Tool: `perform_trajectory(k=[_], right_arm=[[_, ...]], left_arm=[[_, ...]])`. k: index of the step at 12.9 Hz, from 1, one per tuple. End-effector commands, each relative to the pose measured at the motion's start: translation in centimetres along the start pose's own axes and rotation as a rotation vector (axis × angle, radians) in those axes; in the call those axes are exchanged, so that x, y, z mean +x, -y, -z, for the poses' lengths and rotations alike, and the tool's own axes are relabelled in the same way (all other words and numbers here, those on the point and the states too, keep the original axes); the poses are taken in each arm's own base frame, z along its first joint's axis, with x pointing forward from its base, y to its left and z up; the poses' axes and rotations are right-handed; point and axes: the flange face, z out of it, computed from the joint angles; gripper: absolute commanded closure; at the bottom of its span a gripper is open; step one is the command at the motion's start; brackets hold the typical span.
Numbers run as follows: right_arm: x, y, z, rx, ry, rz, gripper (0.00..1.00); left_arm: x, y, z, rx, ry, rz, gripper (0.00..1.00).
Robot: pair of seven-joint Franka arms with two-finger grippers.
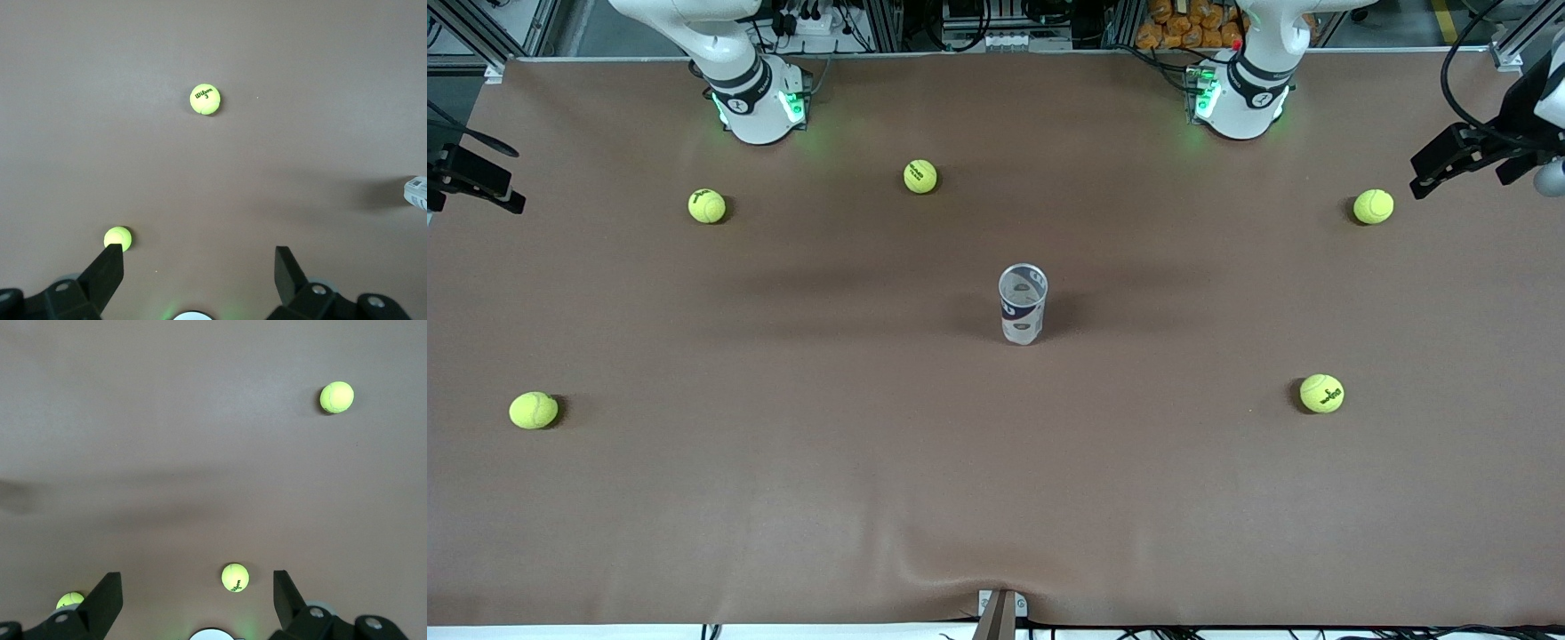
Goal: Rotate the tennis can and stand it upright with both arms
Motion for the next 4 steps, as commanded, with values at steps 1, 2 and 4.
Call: perform_trajectory(k=[1, 2, 4], right_arm=[[-0.45, 0.03, 0.26, 0.0, -0.001, 0.008, 0.0], [-0.45, 0.03, 0.26, 0.0, -0.001, 0.008, 0.0], [-0.45, 0.03, 0.26, 0.0, -0.001, 0.008, 0.0]], left_arm=[[0.31, 0.27, 0.45, -0.014, -0.008, -0.019, 0.0], [0.29, 0.18, 0.45, -0.014, -0.009, -0.02, 0.0], [0.31, 0.23, 0.37, -0.023, -0.005, -0.02, 0.0]])
